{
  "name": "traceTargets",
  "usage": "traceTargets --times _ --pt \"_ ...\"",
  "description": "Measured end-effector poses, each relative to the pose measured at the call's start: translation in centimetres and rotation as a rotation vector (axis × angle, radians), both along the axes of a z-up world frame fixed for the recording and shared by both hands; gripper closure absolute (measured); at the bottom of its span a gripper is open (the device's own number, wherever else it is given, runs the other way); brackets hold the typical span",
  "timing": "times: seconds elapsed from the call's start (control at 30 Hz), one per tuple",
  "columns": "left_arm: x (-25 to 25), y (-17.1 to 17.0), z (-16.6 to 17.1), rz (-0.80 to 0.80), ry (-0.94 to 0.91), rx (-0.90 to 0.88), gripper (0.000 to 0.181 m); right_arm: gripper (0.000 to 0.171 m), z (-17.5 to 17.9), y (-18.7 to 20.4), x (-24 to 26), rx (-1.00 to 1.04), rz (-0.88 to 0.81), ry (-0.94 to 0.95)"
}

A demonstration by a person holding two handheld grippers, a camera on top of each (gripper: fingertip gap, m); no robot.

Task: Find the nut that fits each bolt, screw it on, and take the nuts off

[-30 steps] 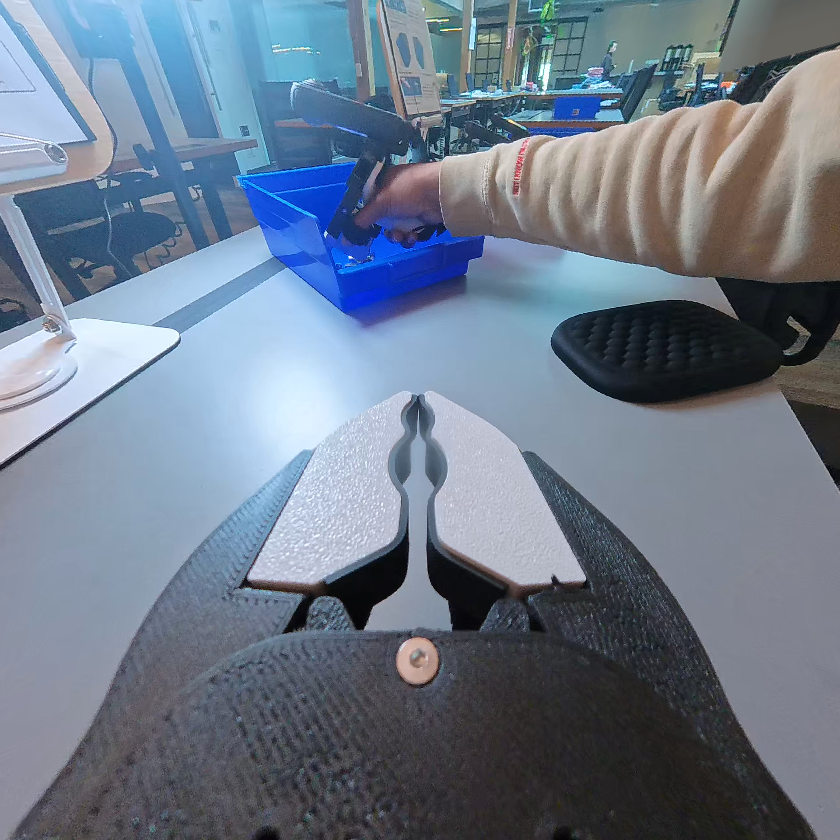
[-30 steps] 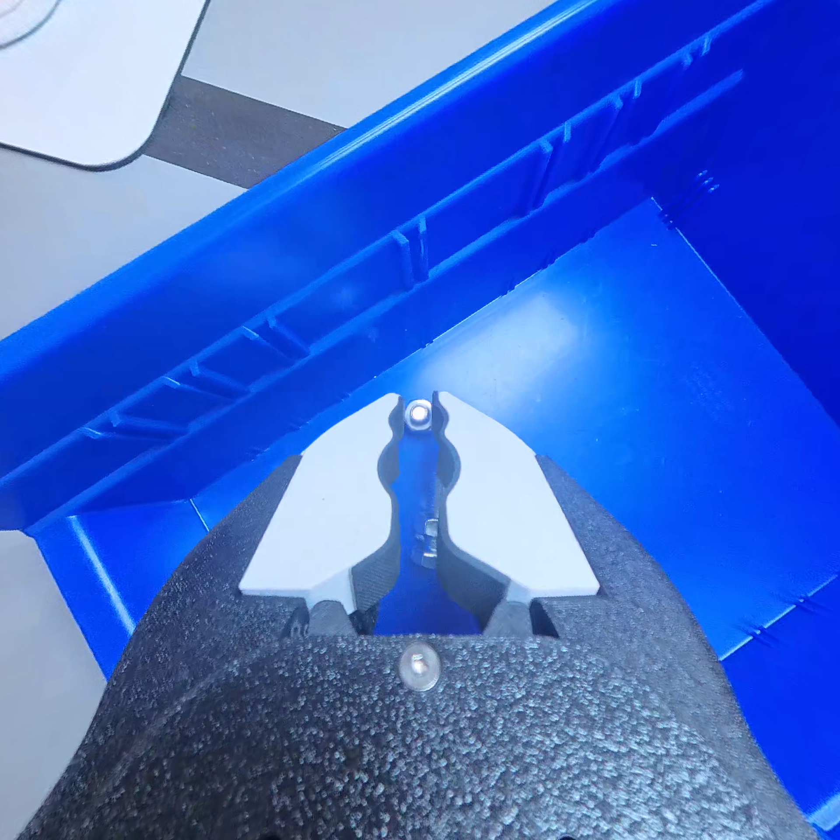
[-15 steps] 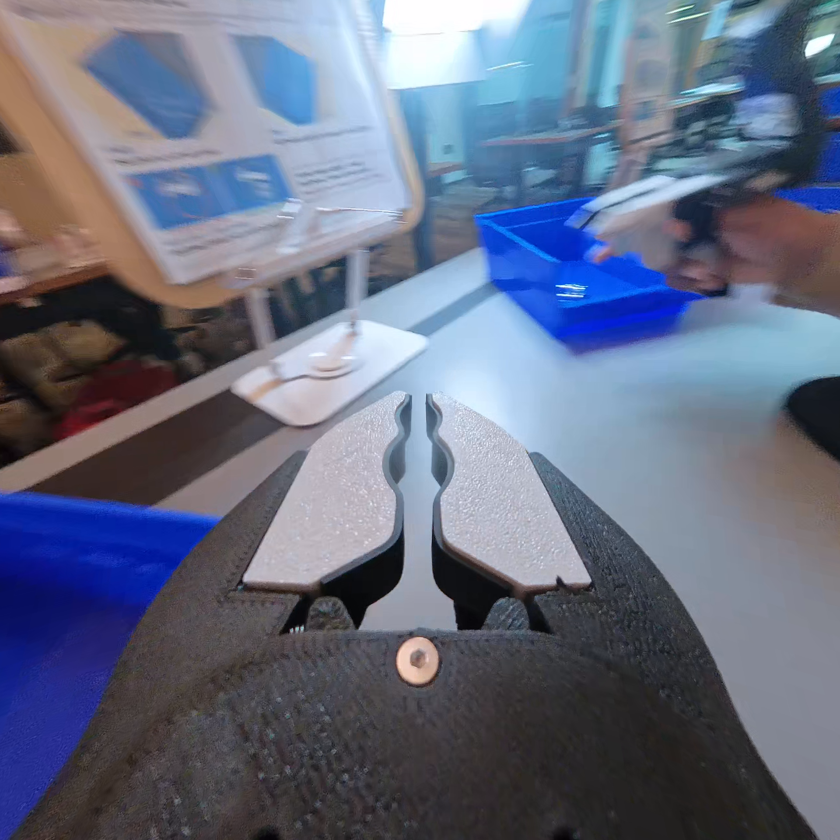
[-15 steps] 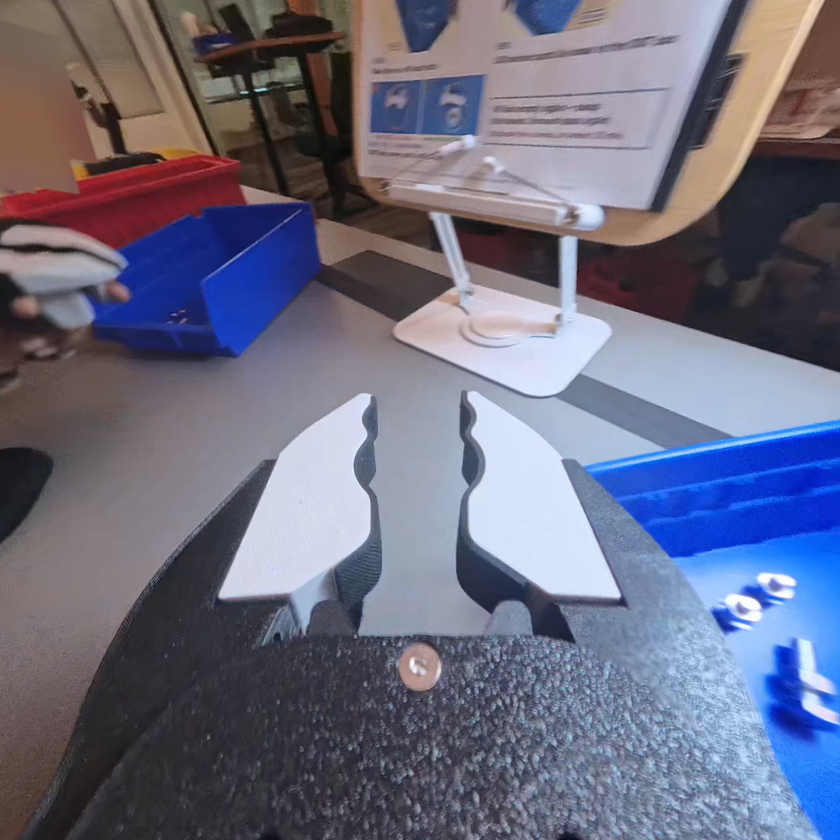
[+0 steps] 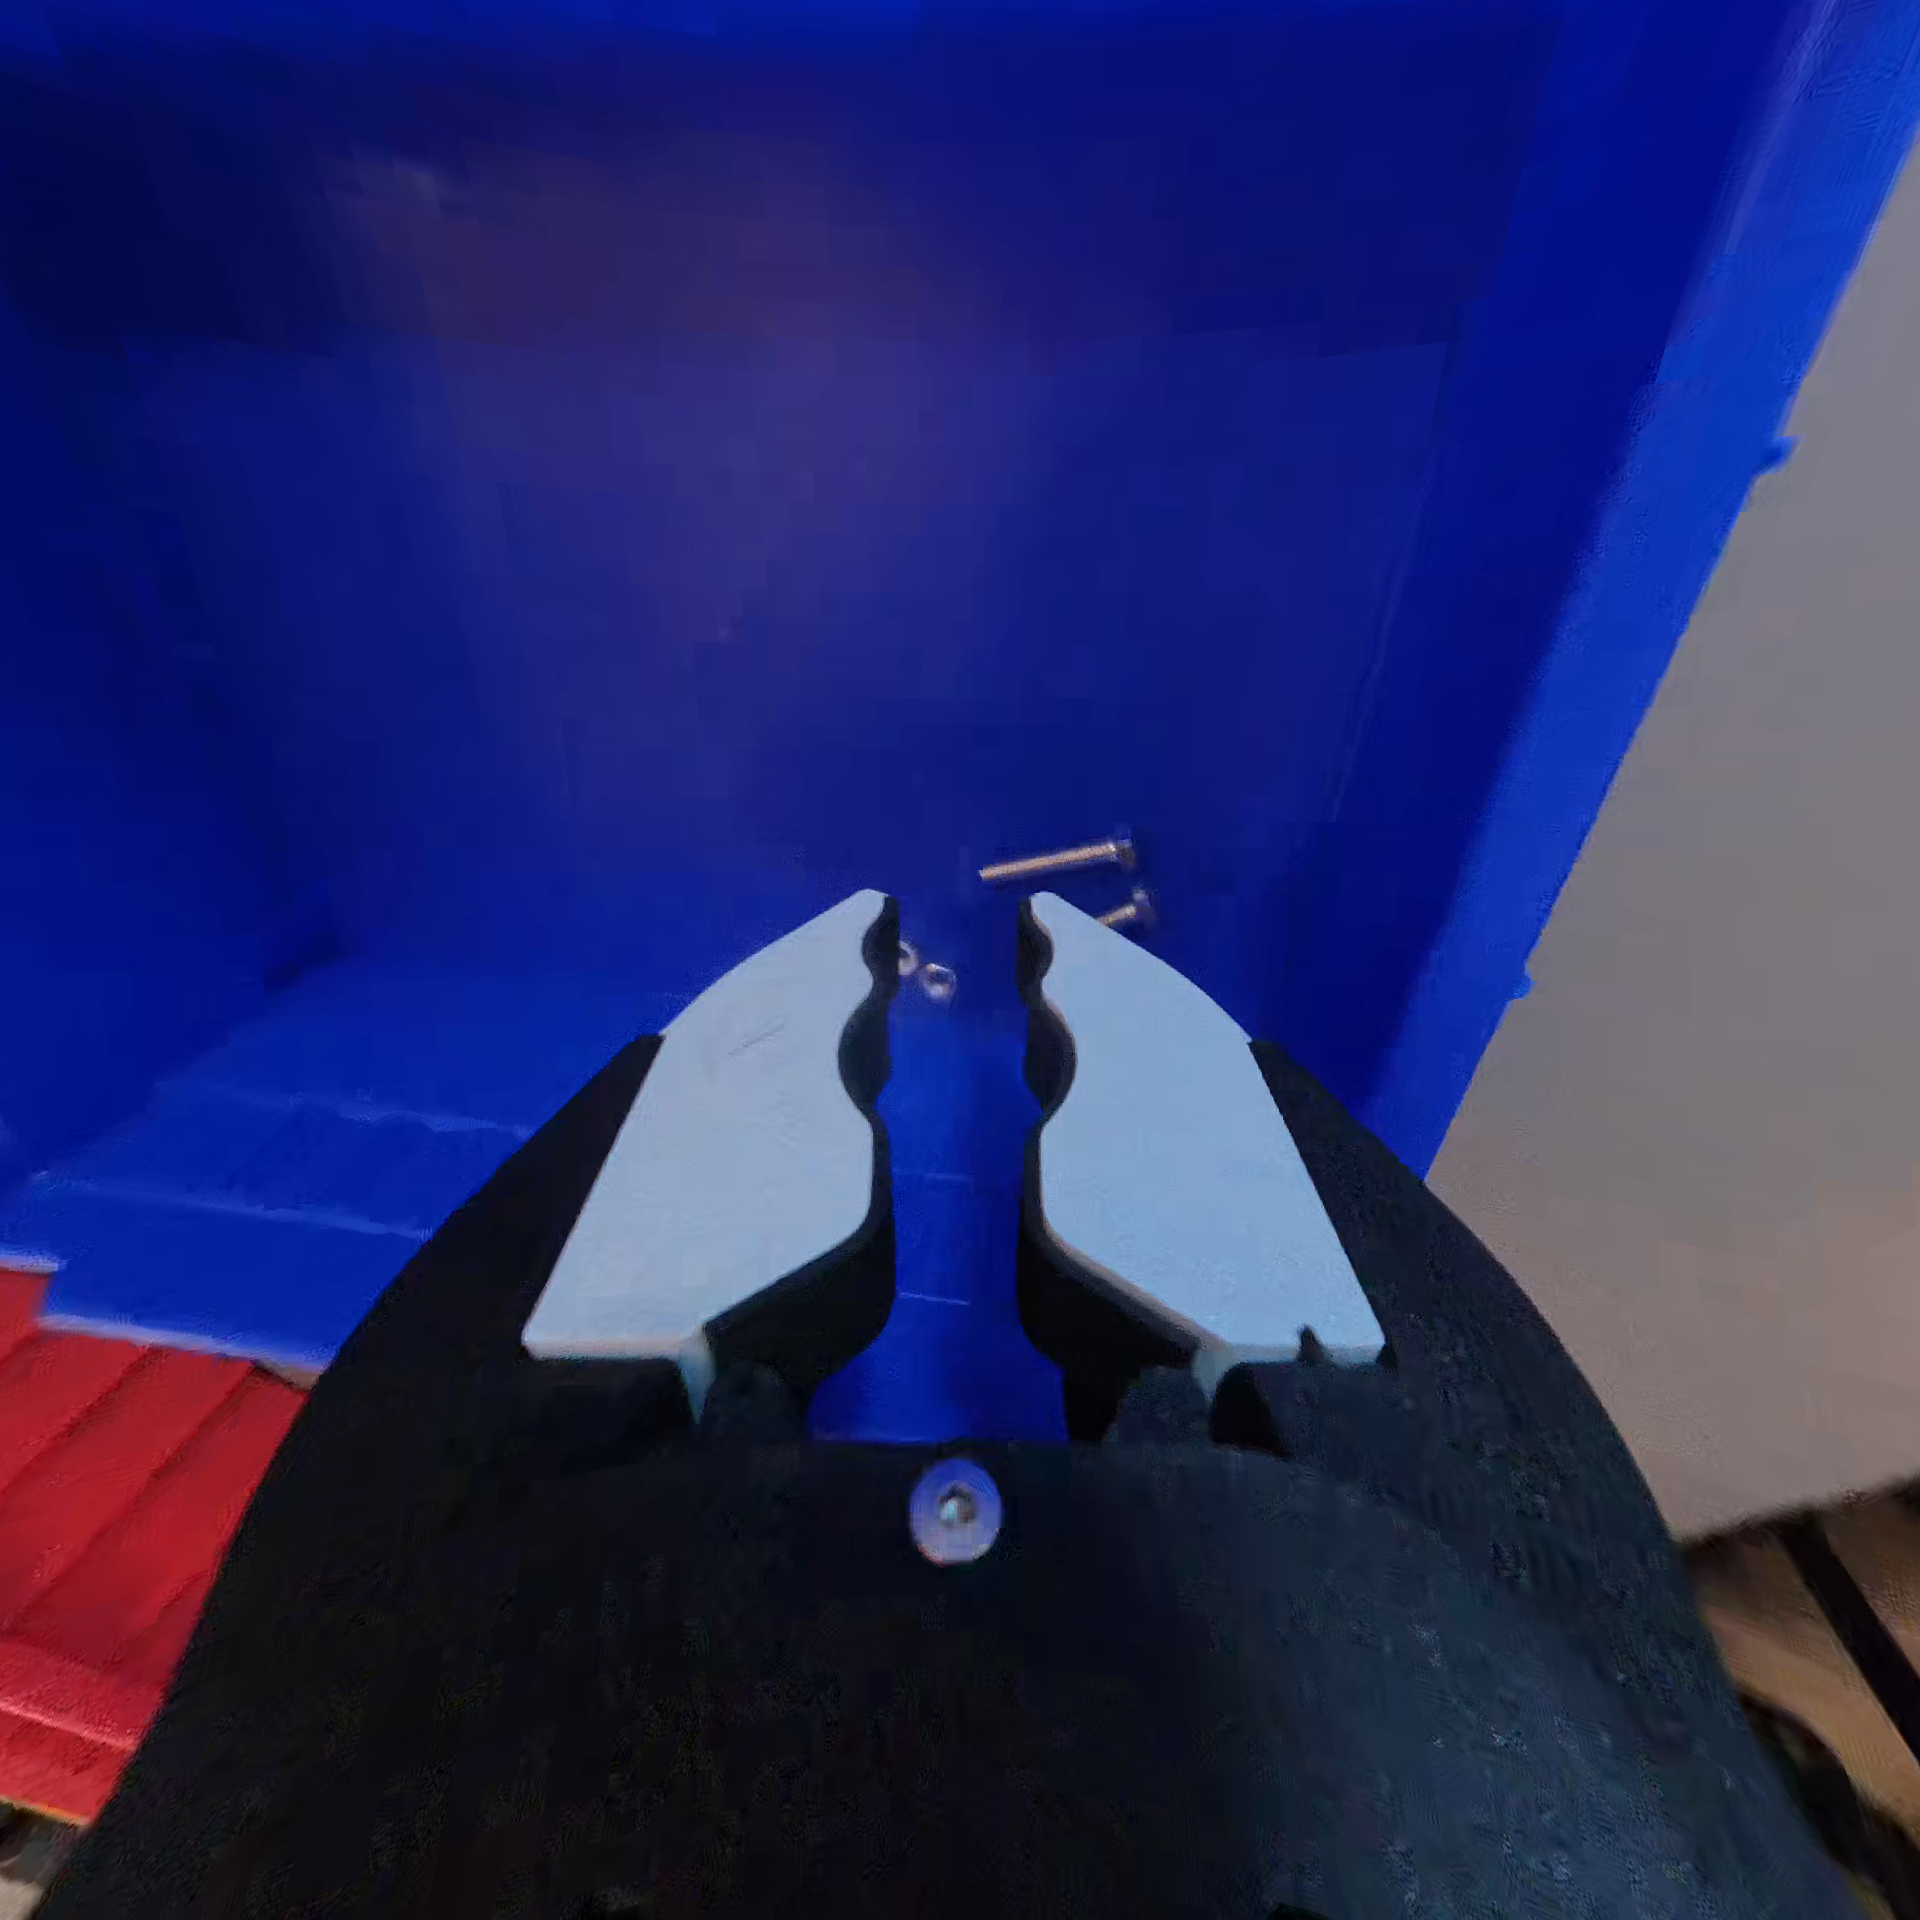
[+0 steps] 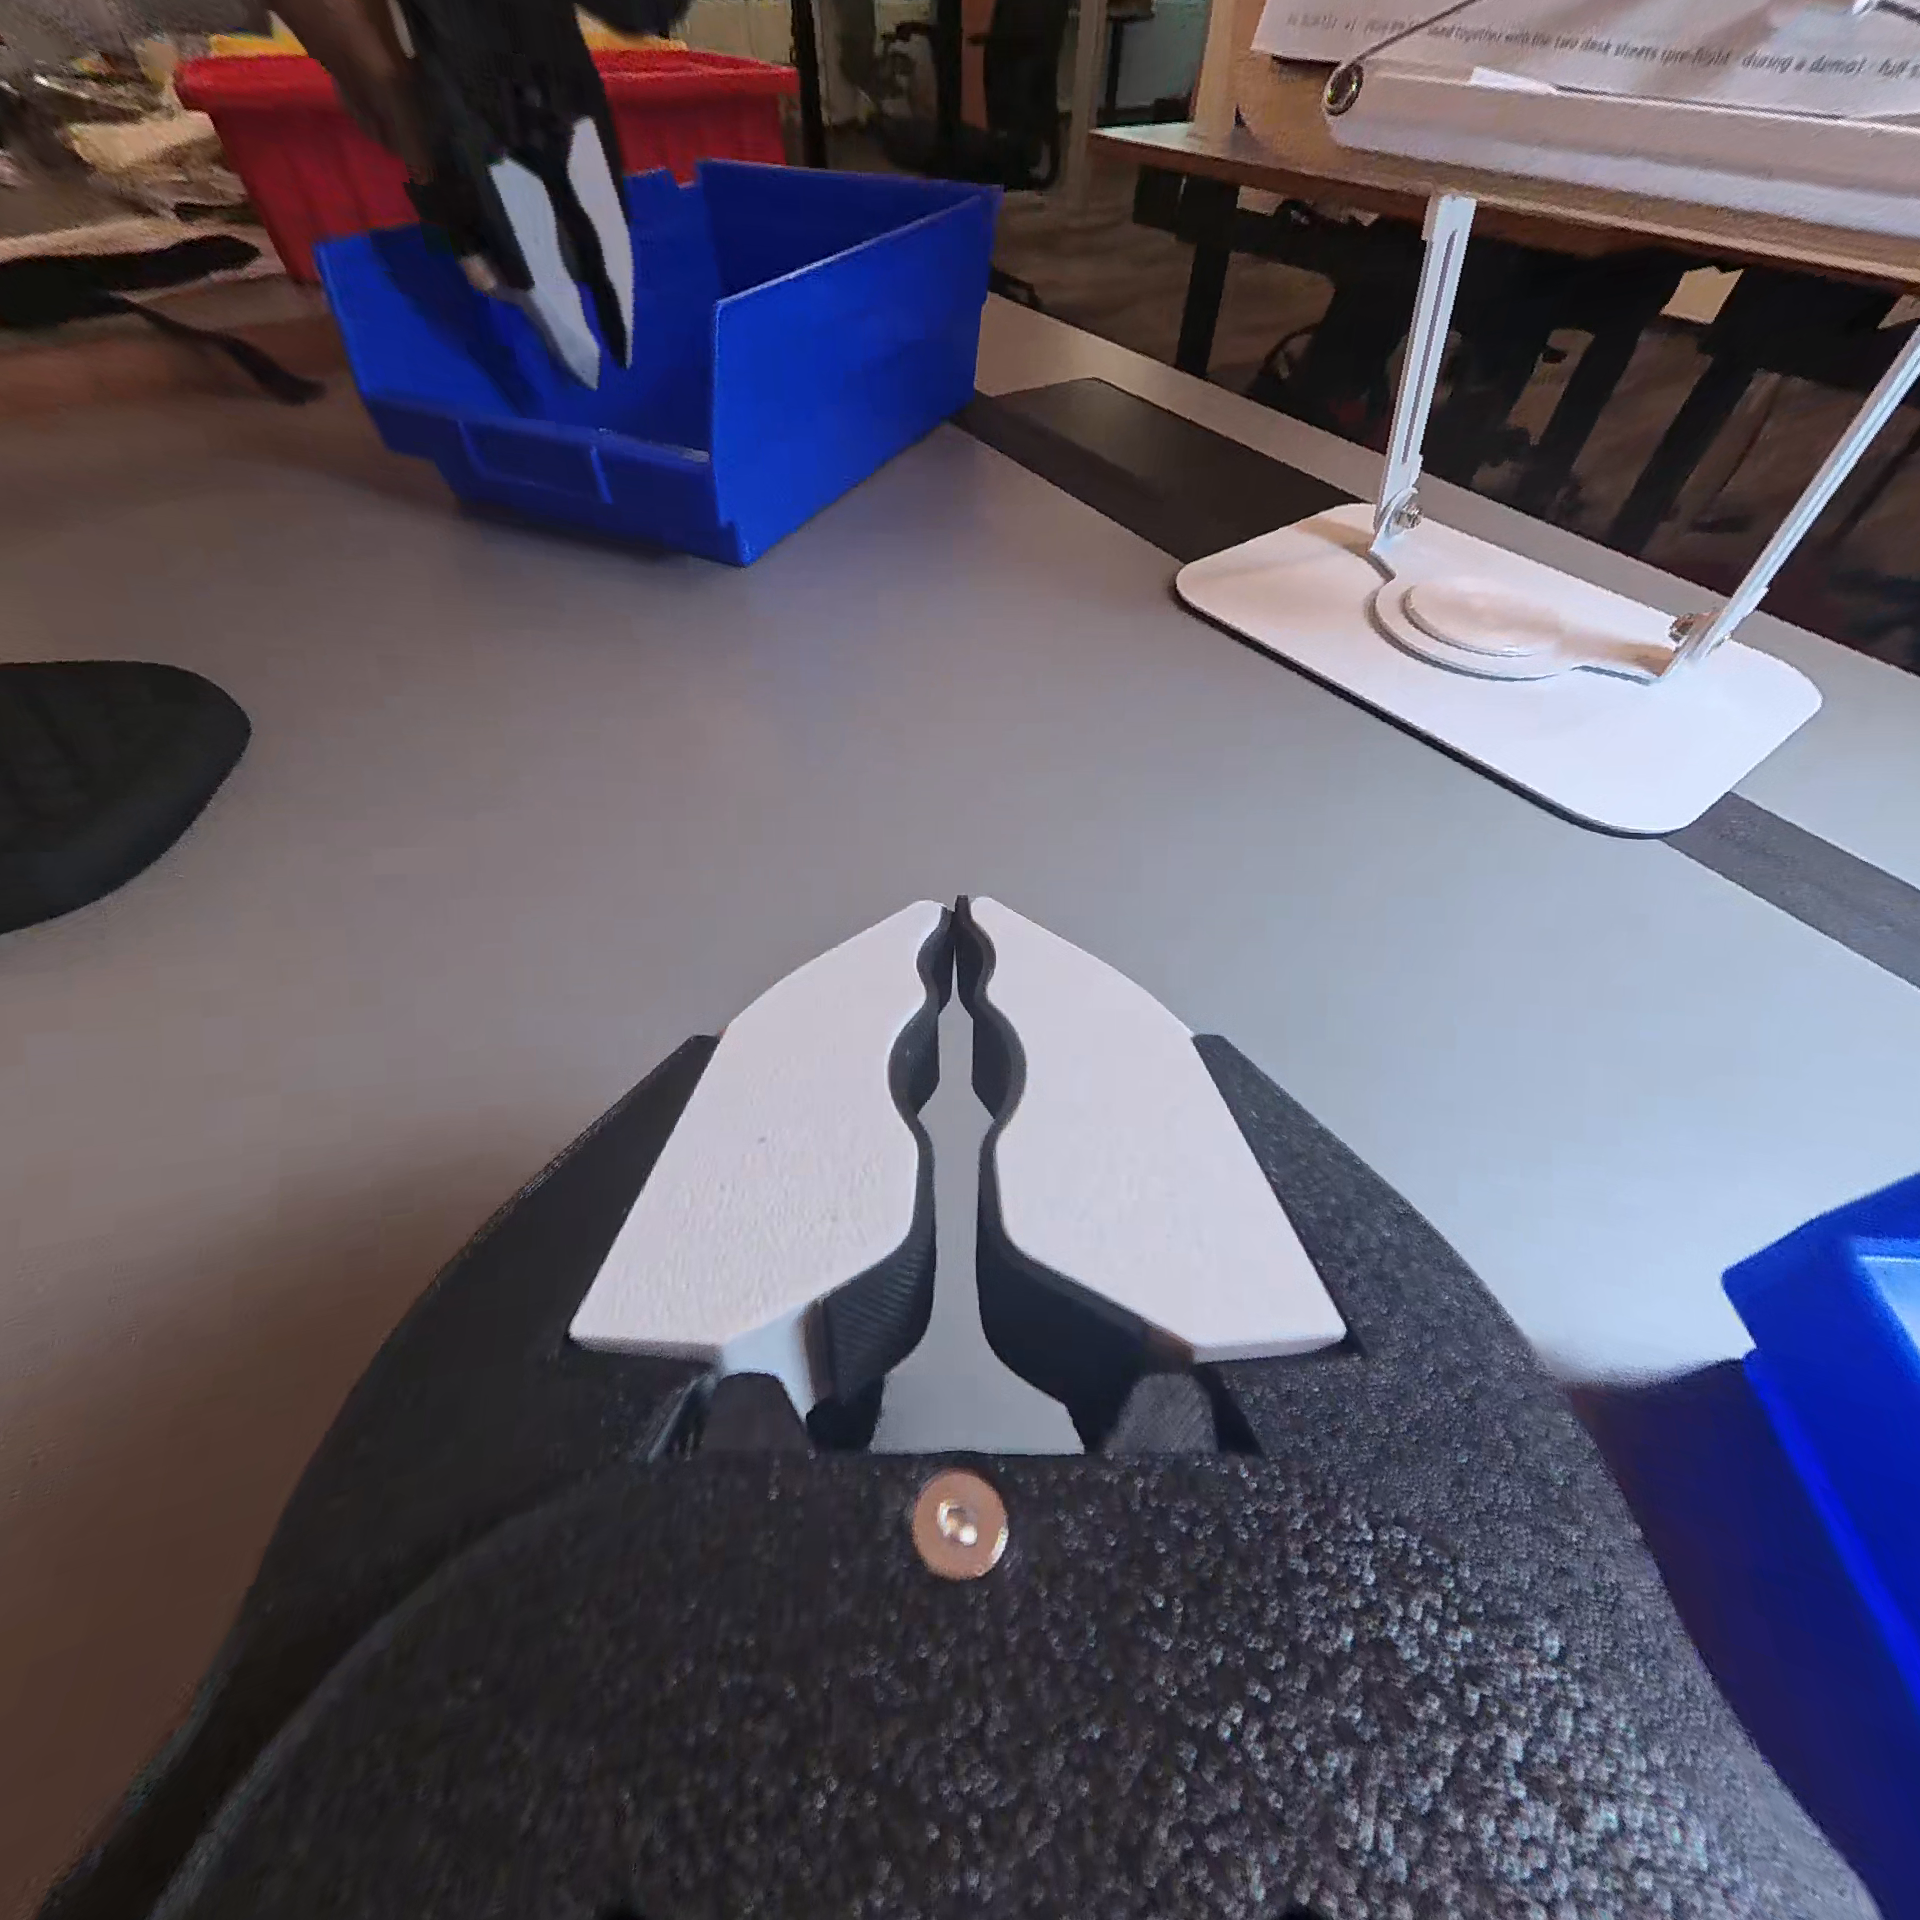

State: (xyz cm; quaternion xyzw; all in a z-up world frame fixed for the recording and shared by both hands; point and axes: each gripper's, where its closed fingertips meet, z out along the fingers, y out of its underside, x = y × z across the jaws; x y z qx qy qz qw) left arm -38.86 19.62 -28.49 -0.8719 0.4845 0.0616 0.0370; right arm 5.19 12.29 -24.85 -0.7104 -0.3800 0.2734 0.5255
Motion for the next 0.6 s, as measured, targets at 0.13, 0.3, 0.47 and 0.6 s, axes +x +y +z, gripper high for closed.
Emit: traceTargets --times 0.13,0.3,0.47,0.6 --pt "-1.0 -1.0 -2.2 -0.063 0.105 -0.12 0.153 0.171 0.1 0.1 0.1 -0.005 -0.001 0.012" --pt "-1.0 -0.7 -3.2 -0.184 0.18 -0.113 0.15 0.171 -0.3 -0.1 -0.1 0.002 0.012 -0.015" --pt "-0.5 -0.9 -4.0 -0.219 0.179 -0.145 0.169 0.171 -0.8 -0.1 -0.2 -0.009 0.017 -0.028" --pt "-0.1 0.2 -3.6 -0.194 0.162 -0.048 0.175 0.171 -0.8 -0.1 -0.2 -0.005 0.015 -0.028"
